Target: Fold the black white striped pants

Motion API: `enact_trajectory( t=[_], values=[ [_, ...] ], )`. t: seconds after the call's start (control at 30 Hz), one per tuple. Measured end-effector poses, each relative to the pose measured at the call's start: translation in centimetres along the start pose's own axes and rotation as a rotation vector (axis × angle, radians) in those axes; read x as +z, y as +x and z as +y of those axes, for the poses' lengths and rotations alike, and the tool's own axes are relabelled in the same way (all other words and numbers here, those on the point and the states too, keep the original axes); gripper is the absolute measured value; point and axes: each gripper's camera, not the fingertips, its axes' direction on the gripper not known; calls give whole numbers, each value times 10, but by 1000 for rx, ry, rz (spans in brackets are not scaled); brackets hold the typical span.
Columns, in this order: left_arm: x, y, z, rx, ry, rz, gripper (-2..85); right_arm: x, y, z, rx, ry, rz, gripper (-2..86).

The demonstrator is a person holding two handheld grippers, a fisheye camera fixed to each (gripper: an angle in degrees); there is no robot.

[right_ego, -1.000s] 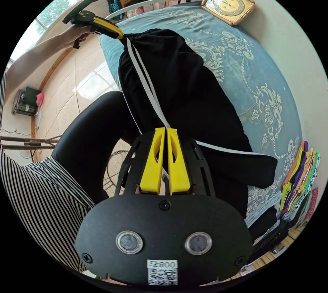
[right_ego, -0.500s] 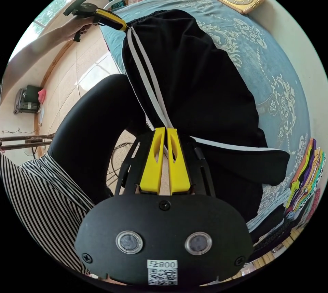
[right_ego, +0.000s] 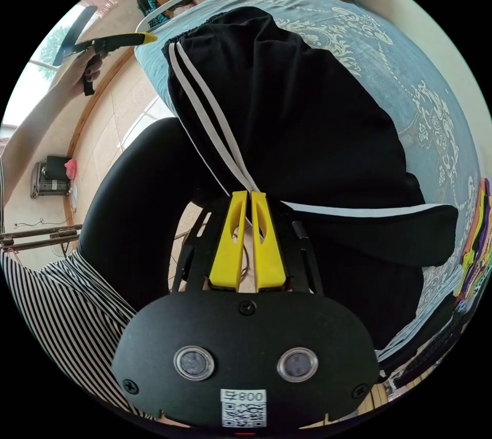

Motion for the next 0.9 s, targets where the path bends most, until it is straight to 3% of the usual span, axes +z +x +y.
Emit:
enact_trajectory(
  t=[0.17, 0.27, 0.4, 0.9],
  values=[
    [1, 58, 23, 36, 116, 131, 18, -9, 2, 11, -13, 19, 33, 14],
    [35, 107, 21, 99, 50, 259, 11, -16, 6, 17, -9, 26, 31, 15],
    [90, 155, 21, 190, -176, 88, 3, -28, 10, 29, 4, 33, 15, 15],
    [102, 213, 34, 158, -205, 65, 0, -109, 67, 97, 241, 223, -219, 1]
  ],
)
